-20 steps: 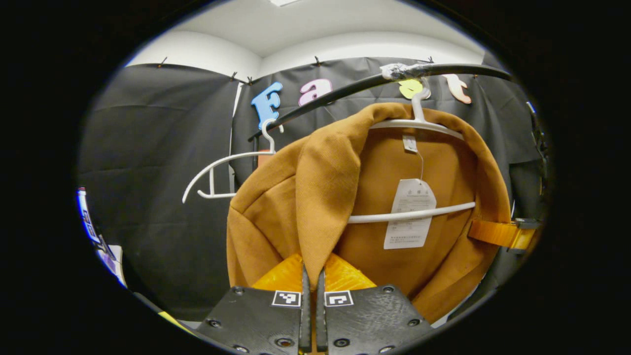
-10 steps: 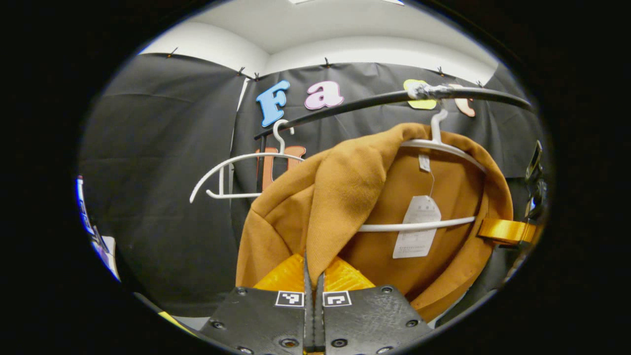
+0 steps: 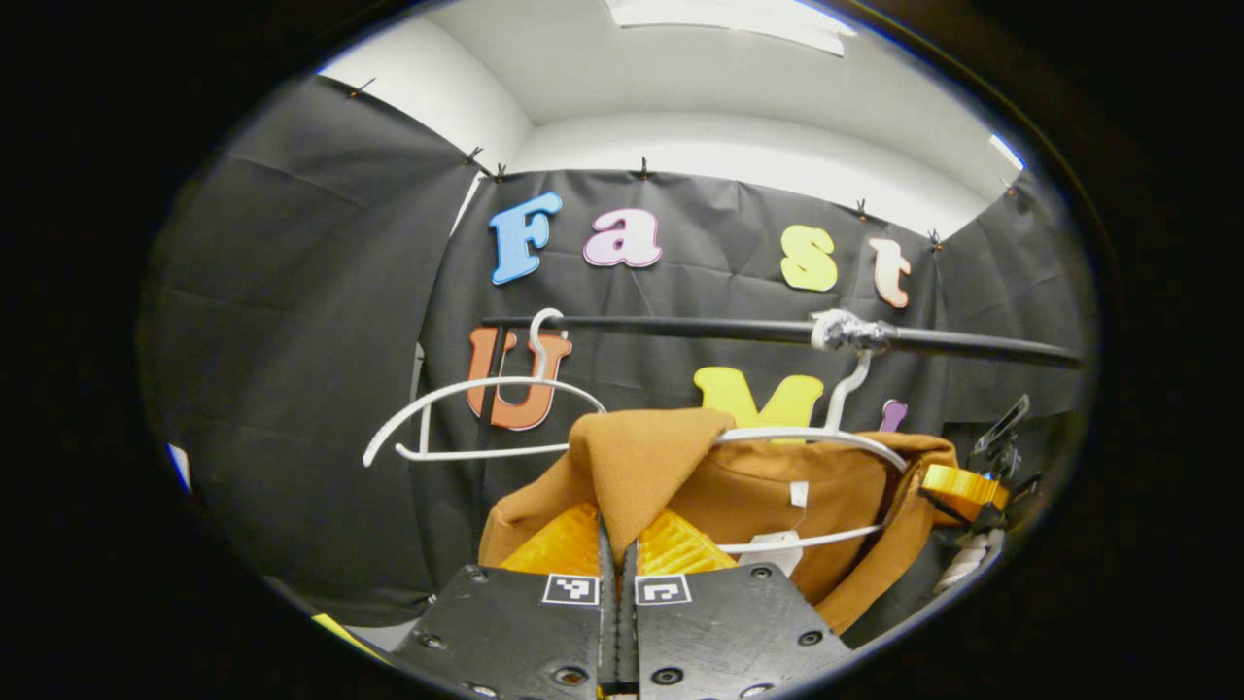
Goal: Grasp the clothes on the hanger with both hands and then place them into the laundry hamper below.
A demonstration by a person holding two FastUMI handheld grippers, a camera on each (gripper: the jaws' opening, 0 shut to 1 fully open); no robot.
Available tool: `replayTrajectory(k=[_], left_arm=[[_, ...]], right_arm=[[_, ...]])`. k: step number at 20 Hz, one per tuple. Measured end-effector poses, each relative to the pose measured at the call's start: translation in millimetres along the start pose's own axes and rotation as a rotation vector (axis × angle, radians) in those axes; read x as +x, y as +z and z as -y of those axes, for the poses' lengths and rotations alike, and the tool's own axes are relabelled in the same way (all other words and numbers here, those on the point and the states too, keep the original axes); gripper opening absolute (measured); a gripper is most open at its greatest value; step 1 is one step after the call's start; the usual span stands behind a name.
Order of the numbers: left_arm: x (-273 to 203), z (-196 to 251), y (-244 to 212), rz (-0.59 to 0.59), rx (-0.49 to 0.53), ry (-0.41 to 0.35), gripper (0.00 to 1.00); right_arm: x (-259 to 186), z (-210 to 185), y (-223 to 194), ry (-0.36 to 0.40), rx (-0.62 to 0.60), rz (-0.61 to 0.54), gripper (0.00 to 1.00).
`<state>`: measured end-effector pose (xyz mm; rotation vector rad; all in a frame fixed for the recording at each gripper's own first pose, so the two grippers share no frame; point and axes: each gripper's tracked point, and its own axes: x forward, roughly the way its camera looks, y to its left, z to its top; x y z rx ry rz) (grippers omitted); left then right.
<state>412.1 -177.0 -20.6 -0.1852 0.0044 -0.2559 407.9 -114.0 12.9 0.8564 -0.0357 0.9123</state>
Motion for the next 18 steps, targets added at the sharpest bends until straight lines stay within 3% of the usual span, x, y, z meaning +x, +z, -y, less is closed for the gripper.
replayTrajectory(k=[5,6,12,13,14,15,17,18], left_arm=[[0.1,-24.7,11.6,-0.003,-0.076,-0.017,0.04],[1.6,-24.6,11.1,-0.011,-0.078,-0.022,0.0],[10.0,-23.9,28.4,-0.026,-0.039,-0.104,0.04],[13.0,-25.3,31.5,-0.032,-0.039,-0.116,0.0],[15.6,-25.5,33.0,-0.037,-0.034,-0.127,0.05],[17.7,-25.9,33.7,-0.042,-0.02,-0.136,0.0],[24.8,-25.8,29.1,-0.059,0.002,-0.163,0.0],[29.4,-26.3,24.4,-0.074,-0.012,-0.173,0.05]], right_arm=[[-11.3,15.1,25.2,-0.046,0.044,0.094,0.07],[-10.1,14.6,25.4,-0.047,0.052,0.097,0.07],[-11.2,13.8,42.8,-0.038,0.059,0.126,0.07],[-10.6,16.6,44.7,-0.044,0.046,0.128,0.07],[-9.0,18.0,47.5,-0.054,0.029,0.13,0.07],[-8.7,18.8,50.0,-0.064,0.001,0.132,0.07],[-10.2,27.9,58.1,-0.112,-0.058,0.147,0.07],[-10.0,31.9,61.5,-0.132,-0.093,0.147,0.07]])
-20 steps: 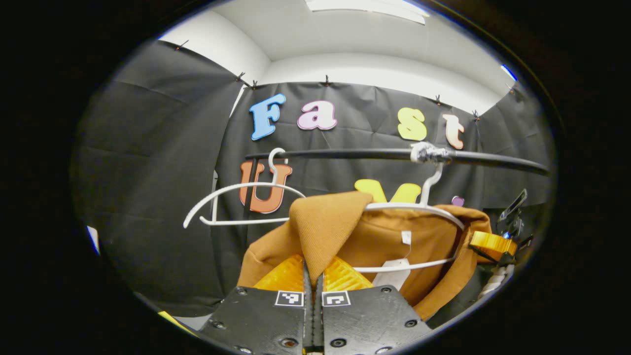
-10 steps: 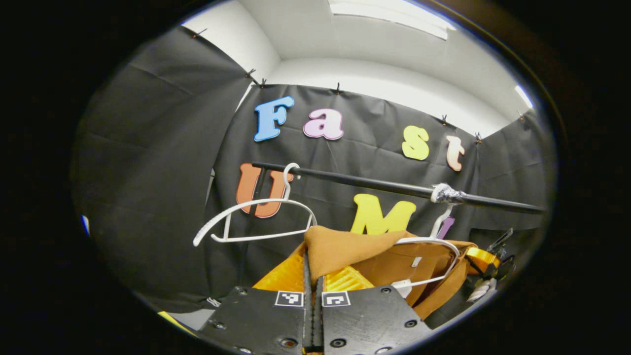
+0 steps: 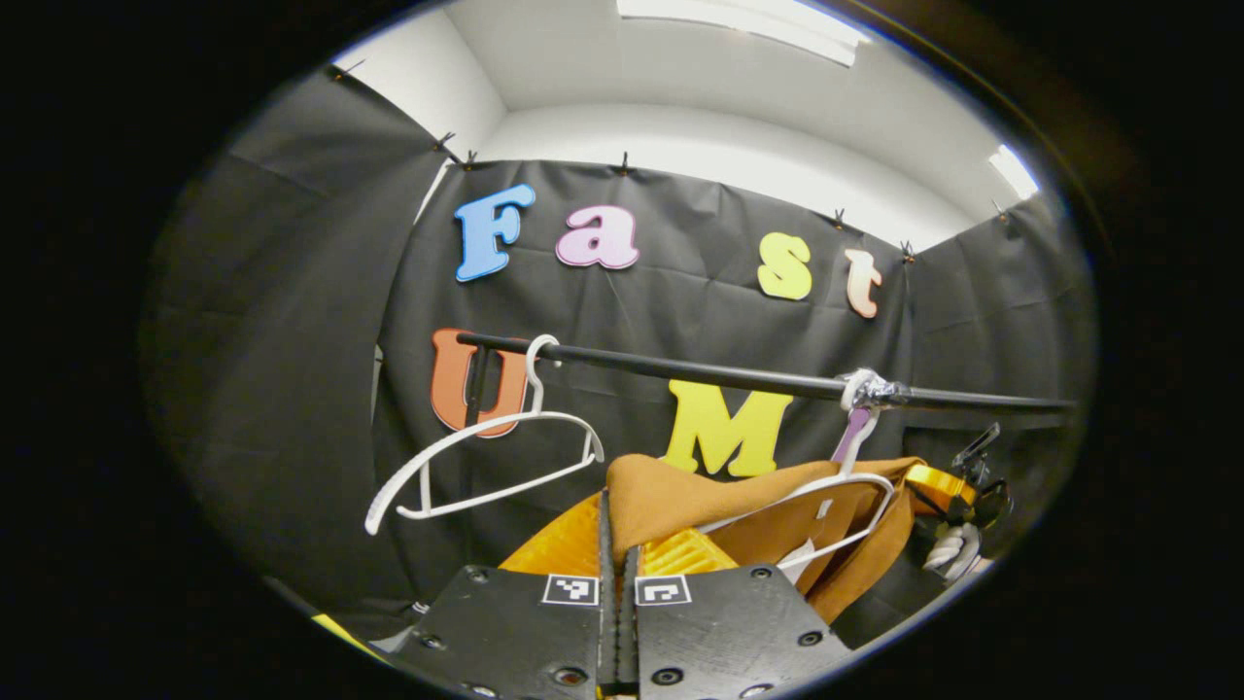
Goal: Grasp the clothes on the hanger with both hands and then place them into the laundry hamper below.
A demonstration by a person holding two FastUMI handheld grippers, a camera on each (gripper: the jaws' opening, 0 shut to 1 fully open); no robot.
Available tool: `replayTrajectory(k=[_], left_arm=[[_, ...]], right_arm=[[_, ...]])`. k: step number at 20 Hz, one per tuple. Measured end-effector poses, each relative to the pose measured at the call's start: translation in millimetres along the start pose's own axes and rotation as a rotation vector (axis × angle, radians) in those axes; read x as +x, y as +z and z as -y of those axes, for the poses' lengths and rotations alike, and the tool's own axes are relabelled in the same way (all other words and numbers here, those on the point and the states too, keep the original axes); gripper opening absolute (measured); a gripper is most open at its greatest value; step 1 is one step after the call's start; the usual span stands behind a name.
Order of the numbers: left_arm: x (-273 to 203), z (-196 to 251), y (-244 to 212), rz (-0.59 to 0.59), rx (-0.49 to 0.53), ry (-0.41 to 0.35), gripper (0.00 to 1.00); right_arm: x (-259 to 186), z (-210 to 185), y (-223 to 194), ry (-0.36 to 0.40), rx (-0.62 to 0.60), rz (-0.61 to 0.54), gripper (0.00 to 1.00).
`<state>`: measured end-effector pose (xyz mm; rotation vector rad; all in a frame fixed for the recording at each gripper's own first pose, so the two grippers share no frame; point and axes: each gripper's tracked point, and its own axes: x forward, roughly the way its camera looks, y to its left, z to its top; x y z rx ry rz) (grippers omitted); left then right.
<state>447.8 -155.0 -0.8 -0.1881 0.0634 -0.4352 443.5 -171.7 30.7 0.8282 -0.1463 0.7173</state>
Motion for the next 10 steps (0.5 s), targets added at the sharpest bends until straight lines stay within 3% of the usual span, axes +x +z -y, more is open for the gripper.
replayTrajectory(k=[1,6,7,8,10], left_arm=[[3.4,-2.5,-3.5,-0.017,-0.02,-0.002,0.0],[6.9,2.6,-10.1,-0.048,-0.143,-0.077,0.05],[4.4,5.0,-8.3,-0.049,-0.131,-0.083,0.0],[3.5,5.9,-5.7,-0.04,-0.104,-0.08,0.05],[5.5,6.1,0.3,-0.032,-0.08,-0.075,0.0]], right_arm=[[-0.1,2.0,-1.8,-0.017,-0.036,-0.007,0.07],[-4.5,15.8,7.3,-0.064,-0.018,-0.001,0.07],[-6.2,13.2,6.3,-0.066,-0.015,-0.005,0.07],[-6.2,13.9,7.2,-0.076,-0.028,0.0,0.07],[-2.7,6.2,11.6,-0.078,-0.047,0.005,0.07]])
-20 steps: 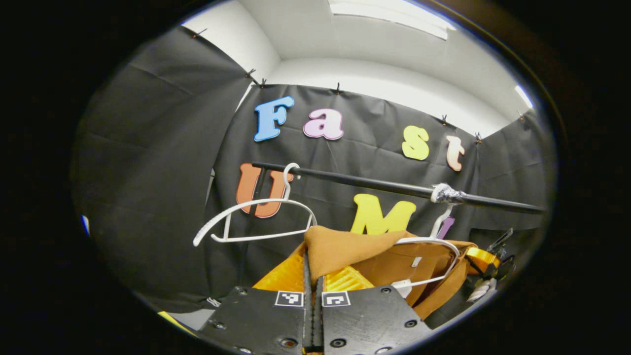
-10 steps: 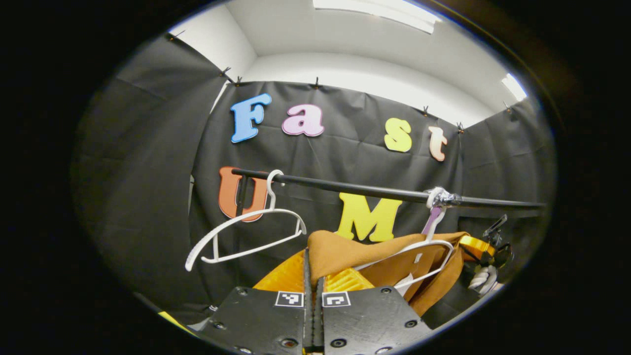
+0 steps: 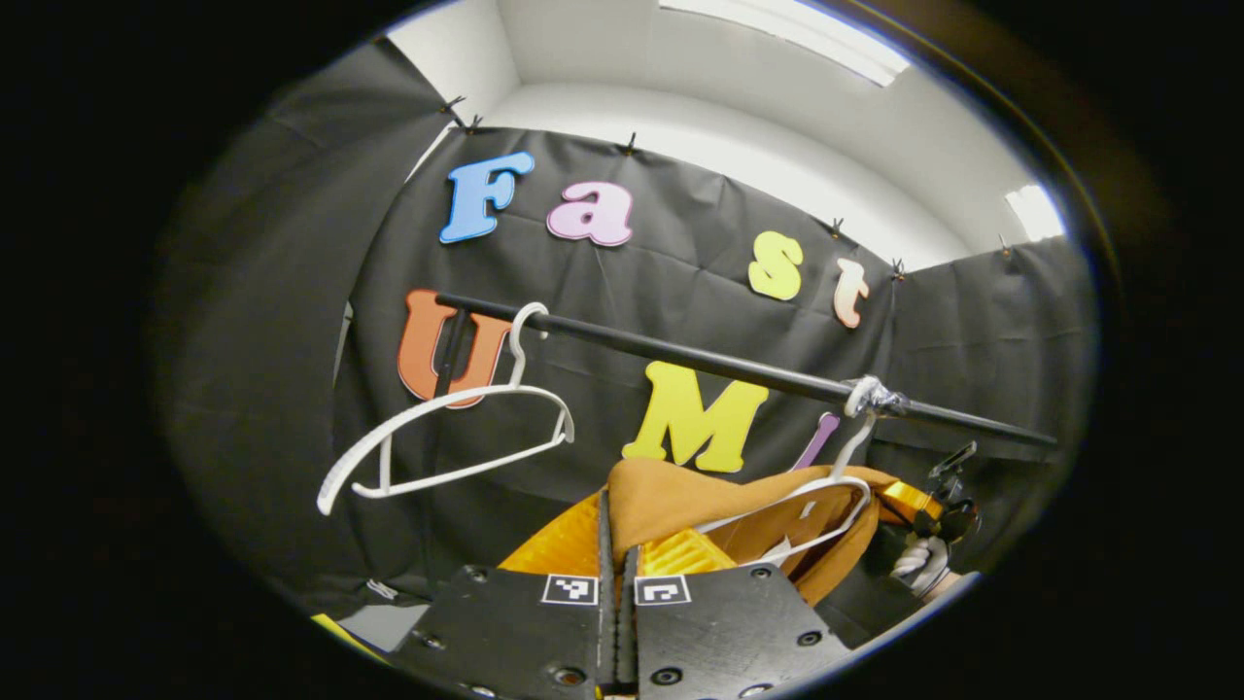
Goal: Grasp the clothes on the hanger with both hands and then place them into the laundry hamper below.
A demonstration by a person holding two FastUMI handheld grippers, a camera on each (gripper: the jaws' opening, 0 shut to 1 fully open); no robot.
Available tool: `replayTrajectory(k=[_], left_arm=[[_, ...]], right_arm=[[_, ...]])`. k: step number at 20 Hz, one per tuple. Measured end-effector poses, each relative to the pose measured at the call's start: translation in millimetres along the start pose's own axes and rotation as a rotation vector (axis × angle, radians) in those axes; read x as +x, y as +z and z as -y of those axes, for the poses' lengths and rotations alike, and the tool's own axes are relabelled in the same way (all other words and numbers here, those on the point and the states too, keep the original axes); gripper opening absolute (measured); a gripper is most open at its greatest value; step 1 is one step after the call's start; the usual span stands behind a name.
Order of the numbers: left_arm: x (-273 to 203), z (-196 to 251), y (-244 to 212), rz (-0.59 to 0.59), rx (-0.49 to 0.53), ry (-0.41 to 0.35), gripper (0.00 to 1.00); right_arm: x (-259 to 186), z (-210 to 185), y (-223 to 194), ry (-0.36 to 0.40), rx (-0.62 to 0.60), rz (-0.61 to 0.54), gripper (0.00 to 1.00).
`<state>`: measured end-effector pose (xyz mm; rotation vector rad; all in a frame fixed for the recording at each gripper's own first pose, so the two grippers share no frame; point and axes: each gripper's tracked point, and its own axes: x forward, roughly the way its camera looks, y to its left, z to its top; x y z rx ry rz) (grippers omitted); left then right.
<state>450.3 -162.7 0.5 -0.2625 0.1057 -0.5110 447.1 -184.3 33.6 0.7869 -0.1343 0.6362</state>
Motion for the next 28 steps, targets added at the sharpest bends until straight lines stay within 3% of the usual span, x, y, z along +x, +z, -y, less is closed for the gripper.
replayTrajectory(k=[1,4,5,6,7,12,15,17,18,19,26,28], left_arm=[[1.6,1.3,3.0,-0.002,-0.007,-0.006,0.05],[7.1,4.8,18.7,0.002,-0.008,-0.03,0.05],[7.0,7.6,20.4,0.001,0.004,-0.039,0.0],[9.5,10.5,22.8,-0.006,0.017,-0.052,0.05],[12.3,14.2,21.6,-0.029,0.025,-0.068,0.0],[19.3,14.7,-5.9,-0.155,0.033,-0.117,0.05],[23.0,10.7,-6.4,-0.149,-0.03,-0.145,0.0],[23.3,9.8,-14.7,-0.177,-0.073,-0.164,0.04],[23.1,8.2,-19.2,-0.188,-0.075,-0.168,0.0],[24.1,9.7,-21.2,-0.185,-0.075,-0.177,0.05],[19.7,15.8,-31.8,-0.156,-0.187,-0.208,0.05],[23.2,12.4,-29.0,-0.157,-0.173,-0.196,0.05]], right_arm=[[2.1,-3.1,4.0,0.002,-0.01,0.011,0.07],[7.9,-5.4,13.1,0.008,-0.003,0.025,0.07],[7.3,-6.0,15.3,0.007,-0.001,0.031,0.07],[9.2,-3.1,17.2,0.0,-0.012,0.034,0.07],[10.2,-0.1,19.5,-0.011,-0.028,0.033,0.07],[10.5,27.6,17.5,-0.134,-0.145,-0.009,0.07],[10.1,30.8,11.5,-0.151,-0.139,-0.022,0.07],[8.6,41.8,8.1,-0.173,-0.146,-0.03,0.07],[7.6,45.2,5.8,-0.184,-0.139,-0.031,0.07],[5.2,47.2,3.3,-0.186,-0.126,-0.034,0.07],[-0.6,59.2,-8.1,-0.184,-0.009,-0.041,0.07],[2.6,56.2,-3.3,-0.178,0.023,-0.036,0.07]])
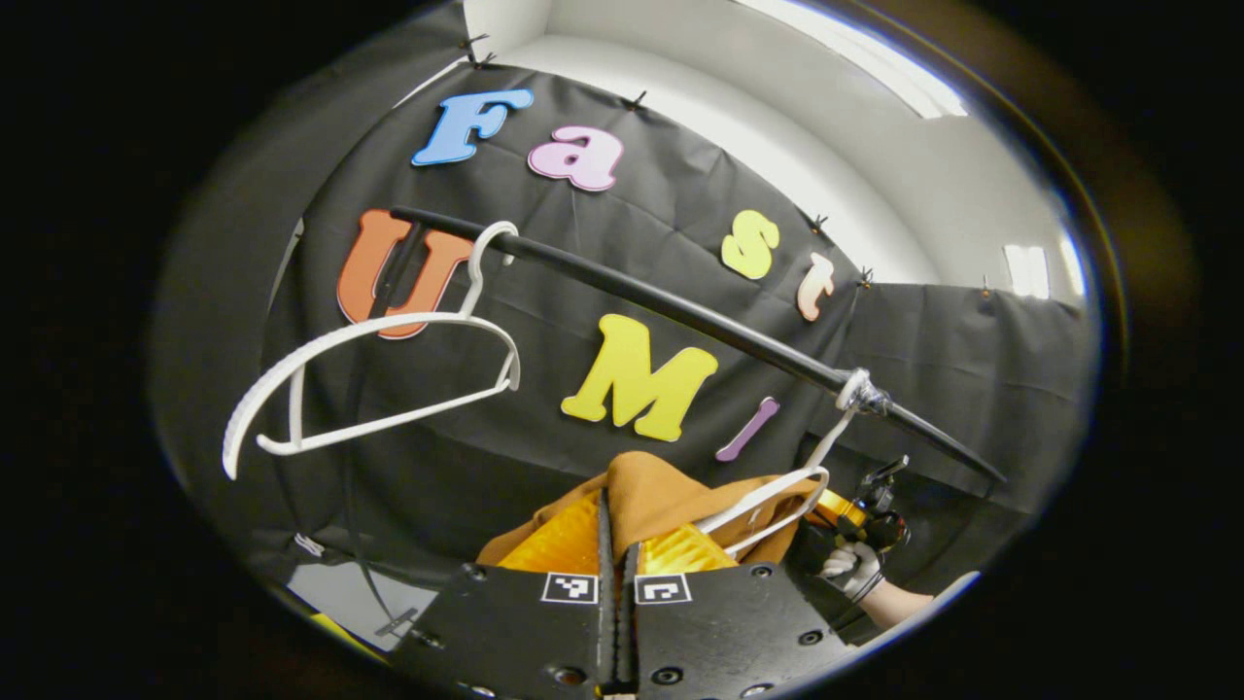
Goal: Grasp the clothes on the hanger with both hands and then place them into the laundry hamper below.
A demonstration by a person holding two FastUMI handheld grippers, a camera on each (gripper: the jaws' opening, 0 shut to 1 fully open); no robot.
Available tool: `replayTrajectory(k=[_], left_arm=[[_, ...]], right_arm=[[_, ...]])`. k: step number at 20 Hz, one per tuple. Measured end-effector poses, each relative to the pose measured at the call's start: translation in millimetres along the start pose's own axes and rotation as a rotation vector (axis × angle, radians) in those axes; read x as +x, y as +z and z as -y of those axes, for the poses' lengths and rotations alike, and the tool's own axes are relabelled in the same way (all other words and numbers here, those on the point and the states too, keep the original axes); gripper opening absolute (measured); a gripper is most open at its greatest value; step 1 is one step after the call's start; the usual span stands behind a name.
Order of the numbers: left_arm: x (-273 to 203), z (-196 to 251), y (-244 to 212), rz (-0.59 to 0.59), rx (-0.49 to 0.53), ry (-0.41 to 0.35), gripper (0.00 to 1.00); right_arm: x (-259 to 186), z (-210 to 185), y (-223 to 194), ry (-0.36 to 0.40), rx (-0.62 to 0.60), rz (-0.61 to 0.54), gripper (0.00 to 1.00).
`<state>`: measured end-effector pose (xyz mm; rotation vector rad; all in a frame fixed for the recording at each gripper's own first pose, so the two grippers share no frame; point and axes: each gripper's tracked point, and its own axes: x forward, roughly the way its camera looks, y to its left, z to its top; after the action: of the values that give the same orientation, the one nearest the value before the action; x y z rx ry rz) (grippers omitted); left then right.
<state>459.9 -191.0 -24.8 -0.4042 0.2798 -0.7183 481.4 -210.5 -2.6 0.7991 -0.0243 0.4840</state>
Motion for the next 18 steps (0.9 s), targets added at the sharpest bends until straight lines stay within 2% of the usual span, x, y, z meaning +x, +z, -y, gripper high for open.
replayTrajectory(k=[1,2,3,4,6,7,8,11,14,16,17,18], left_arm=[[2.0,1.0,2.2,-0.005,0.004,0.003,0.05],[2.6,4.9,8.6,0.003,0.02,-0.004,0.0],[2.4,5.7,12.6,0.003,0.051,-0.002,0.05],[0.7,6.0,15.5,0.004,0.066,-0.007,0.05],[-5.1,2.8,20.9,0.009,0.053,0.0,0.05],[-6.0,-0.6,27.0,0.021,0.039,-0.002,0.0],[-7.8,-3.6,27.0,0.018,0.023,-0.005,0.05],[-12.2,-13.3,7.7,-0.03,0.0,0.009,0.05],[-16.1,-17.3,-2.1,-0.039,-0.009,0.012,0.0],[-15.0,-18.5,-0.7,-0.034,-0.052,-0.001,0.0],[-14.7,-18.6,-1.4,-0.04,-0.076,-0.008,0.05],[-14.6,-20.3,-1.1,-0.04,-0.096,-0.011,0.0]], right_arm=[[1.6,-1.8,4.9,0.01,0.033,0.005,0.07],[6.0,-2.8,7.9,0.02,0.056,-0.002,0.07],[7.6,-5.2,9.0,0.033,0.059,0.008,0.07],[11.0,-10.2,10.4,0.044,0.033,0.007,0.07],[15.3,-18.4,12.7,0.055,-0.022,0.007,0.07],[15.0,-25.6,14.4,0.068,-0.033,0.008,0.08],[18.8,-27.7,17.3,0.079,-0.034,0.008,0.08],[28.2,-15.7,2.1,0.079,-0.022,-0.053,0.07],[29.0,-13.7,-0.5,0.129,0.077,-0.075,0.07],[30.1,-9.5,-5.7,0.145,0.132,-0.099,0.07],[30.0,-5.6,-7.2,0.146,0.147,-0.111,0.07],[30.3,-5.0,-9.9,0.154,0.175,-0.128,0.07]])
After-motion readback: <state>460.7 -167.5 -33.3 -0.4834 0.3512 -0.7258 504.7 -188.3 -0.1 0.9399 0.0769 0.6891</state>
